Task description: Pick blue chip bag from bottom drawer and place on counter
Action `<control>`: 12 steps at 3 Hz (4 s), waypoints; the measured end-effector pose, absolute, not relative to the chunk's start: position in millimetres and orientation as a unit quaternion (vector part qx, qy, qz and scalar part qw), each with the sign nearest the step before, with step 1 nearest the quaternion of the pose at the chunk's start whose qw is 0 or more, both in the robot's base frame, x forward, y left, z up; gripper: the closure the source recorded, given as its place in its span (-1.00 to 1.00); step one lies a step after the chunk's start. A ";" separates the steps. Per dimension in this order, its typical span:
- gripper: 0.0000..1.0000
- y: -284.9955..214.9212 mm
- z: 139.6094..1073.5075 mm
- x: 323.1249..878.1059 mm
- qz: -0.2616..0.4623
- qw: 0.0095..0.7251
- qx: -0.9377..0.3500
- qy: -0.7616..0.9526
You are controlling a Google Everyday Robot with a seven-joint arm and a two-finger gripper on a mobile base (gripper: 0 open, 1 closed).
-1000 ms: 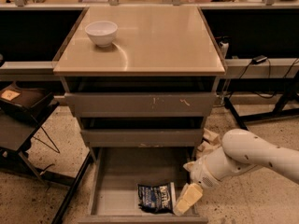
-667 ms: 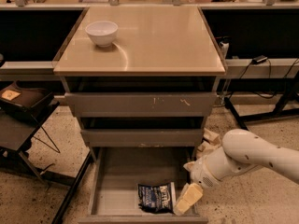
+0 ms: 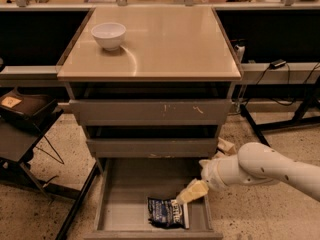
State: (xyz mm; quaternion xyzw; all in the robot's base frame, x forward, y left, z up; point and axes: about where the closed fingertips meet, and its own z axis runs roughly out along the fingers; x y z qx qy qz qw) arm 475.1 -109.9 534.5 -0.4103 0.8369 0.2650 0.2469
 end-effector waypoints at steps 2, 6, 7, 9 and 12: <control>-1.00 -124.2 536.5 559.0 0.197 0.321 -0.347 0.859; -1.00 -12.3 436.8 569.8 0.247 0.274 -0.343 0.864; -1.00 -42.2 397.5 568.6 0.239 0.252 -0.329 0.878; -1.00 -96.4 343.0 557.6 0.207 0.218 -0.306 0.903; -1.00 45.6 174.0 447.5 0.334 0.056 -0.307 0.889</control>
Offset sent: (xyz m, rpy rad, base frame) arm 0.0617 -0.0101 -0.0008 -0.0272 -0.0844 -0.1390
